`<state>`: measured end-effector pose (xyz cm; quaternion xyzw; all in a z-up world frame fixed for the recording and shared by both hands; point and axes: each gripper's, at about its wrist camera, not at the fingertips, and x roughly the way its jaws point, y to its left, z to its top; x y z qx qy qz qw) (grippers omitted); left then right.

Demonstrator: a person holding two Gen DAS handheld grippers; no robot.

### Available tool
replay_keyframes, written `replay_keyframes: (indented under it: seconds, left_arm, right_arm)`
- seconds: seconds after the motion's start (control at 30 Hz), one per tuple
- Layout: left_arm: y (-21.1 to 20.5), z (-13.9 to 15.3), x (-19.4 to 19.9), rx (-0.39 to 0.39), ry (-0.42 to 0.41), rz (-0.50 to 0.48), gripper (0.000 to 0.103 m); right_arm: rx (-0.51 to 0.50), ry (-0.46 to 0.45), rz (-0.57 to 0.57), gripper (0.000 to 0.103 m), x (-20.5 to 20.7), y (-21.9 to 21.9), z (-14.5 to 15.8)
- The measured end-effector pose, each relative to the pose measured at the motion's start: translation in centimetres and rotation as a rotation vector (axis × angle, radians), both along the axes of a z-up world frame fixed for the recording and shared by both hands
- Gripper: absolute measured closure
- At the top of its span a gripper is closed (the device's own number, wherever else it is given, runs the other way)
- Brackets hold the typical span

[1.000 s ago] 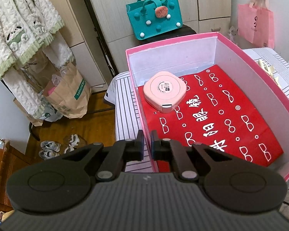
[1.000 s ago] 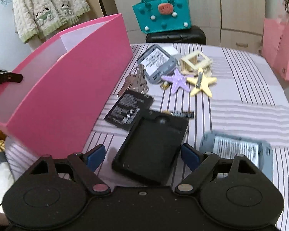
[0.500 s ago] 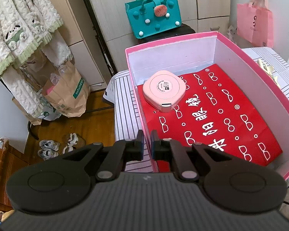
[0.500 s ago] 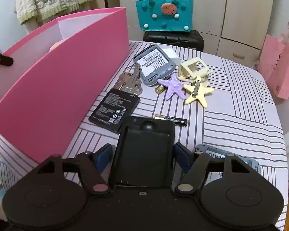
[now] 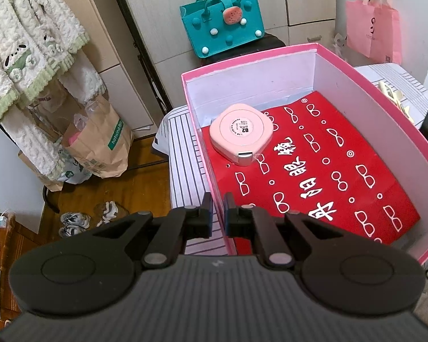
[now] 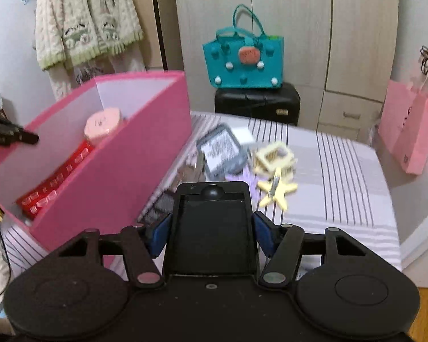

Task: Organize rigid objects
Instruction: 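Carry the black phone case into the box and release it beside the pink case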

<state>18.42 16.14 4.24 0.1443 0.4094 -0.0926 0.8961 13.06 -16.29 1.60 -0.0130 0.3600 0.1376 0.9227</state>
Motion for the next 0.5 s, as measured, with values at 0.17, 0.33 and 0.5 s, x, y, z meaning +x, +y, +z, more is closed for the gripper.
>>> replay_keyframes:
  seconds: [0.17,0.33,0.5]
  left_arm:
    - [-0.1,0.0,0.0,0.010,0.008,-0.013,0.096]
    - [0.2,0.2,0.3,0.003,0.026,-0.026,0.095]
    - [0.9,0.5,0.5,-0.036,0.044,-0.033,0.094]
  right_arm:
    - [0.079,-0.081,0.127,0.036,0.7,1.5,4.1]
    - [0.141,-0.059,0.377,0.036,2.5,6.2,6.0]
    - [0.103,0.088,0.540,0.036,6.8,12.1,4.4]
